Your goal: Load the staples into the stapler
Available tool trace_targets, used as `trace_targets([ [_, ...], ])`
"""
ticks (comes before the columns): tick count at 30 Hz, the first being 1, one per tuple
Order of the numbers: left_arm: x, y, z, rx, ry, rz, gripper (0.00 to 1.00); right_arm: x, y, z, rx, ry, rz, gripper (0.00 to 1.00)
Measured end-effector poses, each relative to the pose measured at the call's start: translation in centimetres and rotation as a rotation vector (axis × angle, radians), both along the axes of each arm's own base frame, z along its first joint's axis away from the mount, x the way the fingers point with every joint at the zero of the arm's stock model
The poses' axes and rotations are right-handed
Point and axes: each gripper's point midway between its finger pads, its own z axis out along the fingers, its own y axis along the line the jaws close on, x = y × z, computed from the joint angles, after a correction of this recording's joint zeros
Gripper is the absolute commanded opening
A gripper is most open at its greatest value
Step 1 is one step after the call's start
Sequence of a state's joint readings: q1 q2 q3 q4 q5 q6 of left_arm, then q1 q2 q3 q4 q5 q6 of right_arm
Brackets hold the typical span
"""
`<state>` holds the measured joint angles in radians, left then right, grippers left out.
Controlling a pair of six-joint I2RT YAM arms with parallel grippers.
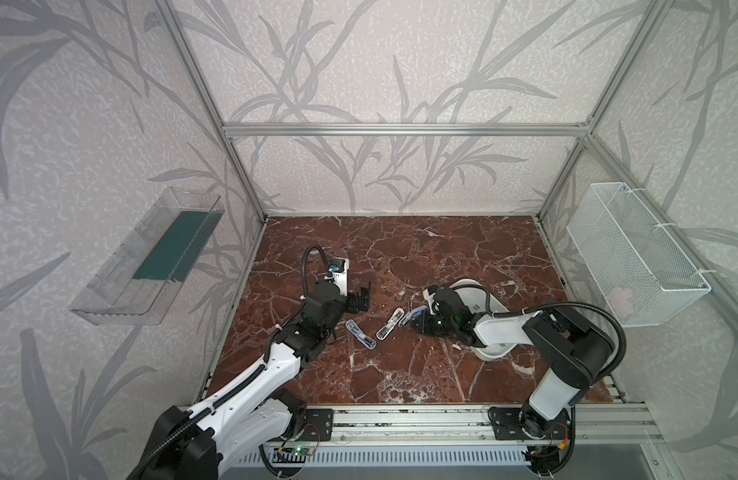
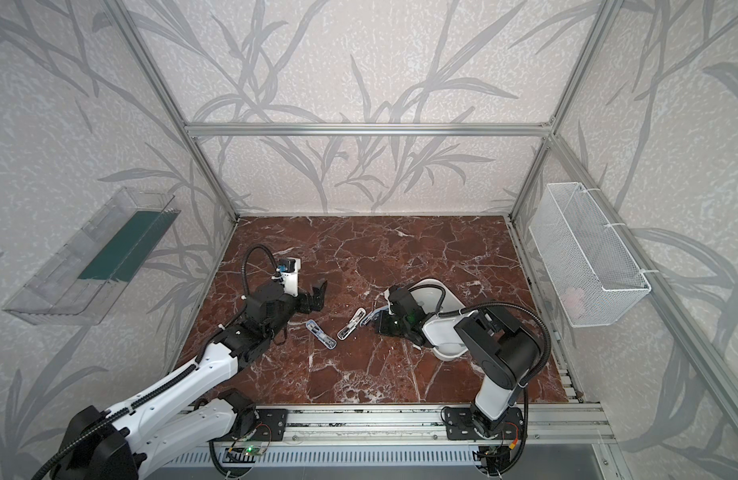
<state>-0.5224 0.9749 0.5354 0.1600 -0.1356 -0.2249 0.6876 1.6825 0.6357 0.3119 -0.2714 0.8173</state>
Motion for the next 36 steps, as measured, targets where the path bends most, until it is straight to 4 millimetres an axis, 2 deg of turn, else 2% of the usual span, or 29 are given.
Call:
trace_targets([
  [6,0.0,-0.1,0.0,-0.001,0.002,-0.003,0.99,-0.2,-1.5,0.5,-0.075,-0.013,-0.018,0.35],
  [9,0.0,-0.1,-0.1,-0.001,0.003,-0.006,0.99,0.2,-1.1,0.9,-0.064,-0.027,-0.017,0.45],
  [12,-0.1,-0.1,-0.1,-0.001,0.004,-0.006,0.99,0.7,-0.2,1.1,-0.041,-0.041,-0.014,0.5],
  [15,-0.1,-0.1,-0.1,-0.001,0.004,-0.006,0.99,1.2,0.9,1.3,-0.04,-0.054,-0.004,0.49],
  [17,-0.1,-0.1,-0.1,0.0,0.004,-0.007,0.99,1.6,1.7,1.2,-0.046,-0.063,0.003,0.37],
  [18,-0.1,-0.1,-0.1,0.0,0.004,-0.007,0.99,1.9,2.0,1.1,-0.051,-0.062,0.005,0.36],
  [24,-0.1,-0.1,-0.1,0.004,0.003,-0.008,0.99,3.0,3.0,0.9,-0.149,-0.082,0.017,0.36],
  [31,-0.1,-0.1,-0.1,0.006,0.004,-0.009,0.99,4.2,3.4,2.0,-0.362,-0.166,0.06,0.36],
  [36,-0.1,0.0,-0.2,0.01,0.007,-0.008,0.99,3.6,2.5,1.7,-0.46,-0.187,0.1,0.36],
])
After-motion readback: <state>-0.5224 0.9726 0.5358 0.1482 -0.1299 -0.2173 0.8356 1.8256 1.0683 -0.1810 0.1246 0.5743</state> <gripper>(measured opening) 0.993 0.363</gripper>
